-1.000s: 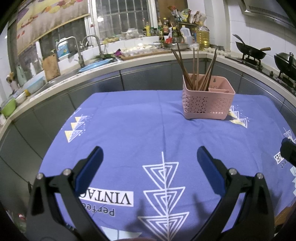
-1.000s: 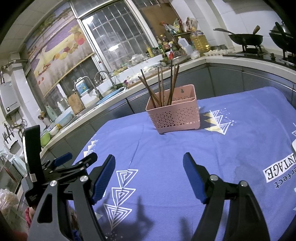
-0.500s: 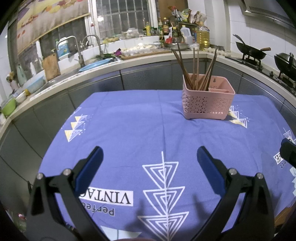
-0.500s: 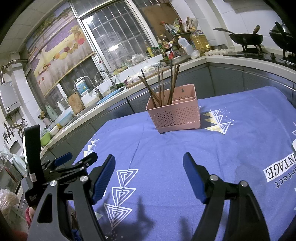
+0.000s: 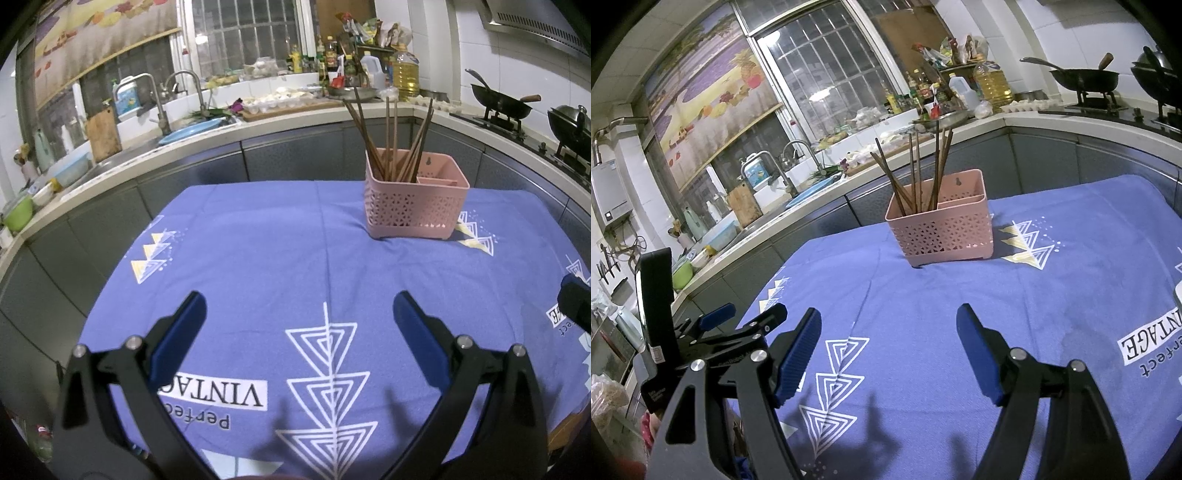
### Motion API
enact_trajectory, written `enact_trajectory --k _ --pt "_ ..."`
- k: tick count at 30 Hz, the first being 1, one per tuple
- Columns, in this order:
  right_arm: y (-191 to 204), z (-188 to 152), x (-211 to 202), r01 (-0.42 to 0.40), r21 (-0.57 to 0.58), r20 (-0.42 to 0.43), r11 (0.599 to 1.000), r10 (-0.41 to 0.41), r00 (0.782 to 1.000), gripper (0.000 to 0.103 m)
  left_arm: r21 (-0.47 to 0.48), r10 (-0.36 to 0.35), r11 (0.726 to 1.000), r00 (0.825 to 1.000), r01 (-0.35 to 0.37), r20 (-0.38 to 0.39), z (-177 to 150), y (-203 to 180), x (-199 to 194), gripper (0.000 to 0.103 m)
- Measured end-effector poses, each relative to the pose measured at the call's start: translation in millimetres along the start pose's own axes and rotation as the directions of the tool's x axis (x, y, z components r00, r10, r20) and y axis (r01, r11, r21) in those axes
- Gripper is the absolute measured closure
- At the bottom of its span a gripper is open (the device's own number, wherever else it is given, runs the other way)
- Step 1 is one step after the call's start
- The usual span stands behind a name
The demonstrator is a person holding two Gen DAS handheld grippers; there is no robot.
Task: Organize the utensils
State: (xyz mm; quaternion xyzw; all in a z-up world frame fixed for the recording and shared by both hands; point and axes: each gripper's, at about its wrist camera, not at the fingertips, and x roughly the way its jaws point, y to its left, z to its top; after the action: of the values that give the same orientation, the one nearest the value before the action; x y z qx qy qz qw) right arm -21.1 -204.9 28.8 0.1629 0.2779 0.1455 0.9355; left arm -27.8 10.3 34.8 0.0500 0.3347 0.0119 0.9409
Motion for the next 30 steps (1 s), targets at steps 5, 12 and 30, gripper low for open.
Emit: enact_trajectory --k 5,12,30 --pt "0.9 -0.3 -0.3 0.000 0.000 0.001 1.000 0.000 1.000 0.027 0.001 -0.001 1.000 1.000 0.001 -0.001 -0.2 -0.2 -0.2 0.006" --pt "1.7 -0.4 -0.4 0.001 -0.001 0.001 1.000 -0.001 1.000 0.027 0.000 0.002 1.000 1.000 -0.002 0.000 -0.3 -0.8 -0.6 0.006" --pt "1.3 -0.2 -0.3 0.001 0.000 0.000 1.000 -0.001 1.000 0.027 0.001 0.003 1.000 1.000 -0.003 0.001 -0.7 -0.2 -0.8 0.006"
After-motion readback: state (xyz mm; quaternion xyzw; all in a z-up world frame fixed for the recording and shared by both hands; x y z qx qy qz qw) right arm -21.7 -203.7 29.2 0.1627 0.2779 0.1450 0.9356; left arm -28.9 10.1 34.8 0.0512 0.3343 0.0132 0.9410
